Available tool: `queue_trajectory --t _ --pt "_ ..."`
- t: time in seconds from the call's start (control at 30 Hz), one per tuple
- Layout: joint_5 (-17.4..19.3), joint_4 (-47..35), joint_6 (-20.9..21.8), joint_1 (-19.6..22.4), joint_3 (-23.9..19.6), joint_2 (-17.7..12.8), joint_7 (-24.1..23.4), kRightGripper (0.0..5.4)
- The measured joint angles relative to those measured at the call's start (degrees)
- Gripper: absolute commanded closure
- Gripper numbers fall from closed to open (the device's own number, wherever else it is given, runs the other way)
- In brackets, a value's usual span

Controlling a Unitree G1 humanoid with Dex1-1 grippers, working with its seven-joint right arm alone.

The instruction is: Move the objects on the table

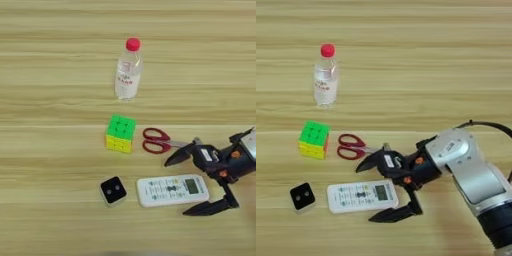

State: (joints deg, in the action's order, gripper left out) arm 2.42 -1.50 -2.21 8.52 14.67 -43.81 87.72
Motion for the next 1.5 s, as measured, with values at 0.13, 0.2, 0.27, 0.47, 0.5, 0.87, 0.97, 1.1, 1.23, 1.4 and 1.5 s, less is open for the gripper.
queue_trajectory --t 0.13,0.2,0.27,0.47,0.5,0.87,0.97,1.1,1.23,1.4,1.5 --pt "-2.0 0.8 1.7 -0.4 1.2 0.0 -1.1 0.02" --pt "-2.7 1.4 2.2 -0.5 1.7 0.0 -1.5 0.02" --pt "-3.1 1.8 3.1 -0.5 2.1 0.2 -2.3 0.02" --pt "-3.3 2.4 4.5 -0.4 2.8 1.0 -3.7 0.64" --pt "-3.3 2.5 4.6 -0.4 2.8 1.1 -3.8 0.76" --pt "-2.5 3.6 5.5 -0.3 2.8 1.5 -4.5 1.77" --pt "-2.0 3.6 5.5 -0.4 2.7 1.6 -4.9 2.09" --pt "-1.6 3.6 5.5 -0.5 2.5 1.7 -5.2 2.47" --pt "-0.9 3.3 5.4 -0.5 1.2 1.7 -6.0 2.5" --pt "2.6 0.6 4.9 -0.4 -1.3 1.6 -6.0 2.5" --pt "4.8 -0.7 4.0 0.0 -2.9 1.6 -5.9 2.5"
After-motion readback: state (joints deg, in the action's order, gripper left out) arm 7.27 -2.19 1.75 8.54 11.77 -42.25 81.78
